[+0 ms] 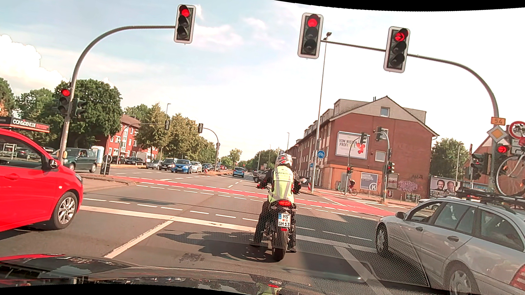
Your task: Follow the waypoints while adhering to traffic rules and regulations
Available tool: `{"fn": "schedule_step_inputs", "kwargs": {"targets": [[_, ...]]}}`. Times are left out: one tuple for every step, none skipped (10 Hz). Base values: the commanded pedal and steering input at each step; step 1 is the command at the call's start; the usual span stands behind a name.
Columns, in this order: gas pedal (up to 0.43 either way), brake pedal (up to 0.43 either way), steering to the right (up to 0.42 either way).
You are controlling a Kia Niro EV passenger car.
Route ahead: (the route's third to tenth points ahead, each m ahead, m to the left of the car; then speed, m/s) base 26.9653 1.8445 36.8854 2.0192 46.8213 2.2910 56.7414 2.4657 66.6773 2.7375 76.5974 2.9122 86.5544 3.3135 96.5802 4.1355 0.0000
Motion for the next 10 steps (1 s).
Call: {"fn": "schedule_step_inputs", "kwargs": {"targets": [[0.0,0.0,0.01],[0.0,0.0,0.01],[0.0,0.0,0.01],[0.0,0.0,0.01],[0.0,0.0,0.01],[0.0,0.0,0.01],[0.0,0.0,0.01],[0.0,0.0,0.01],[0.0,0.0,0.01],[0.0,0.0,0.01]]}}
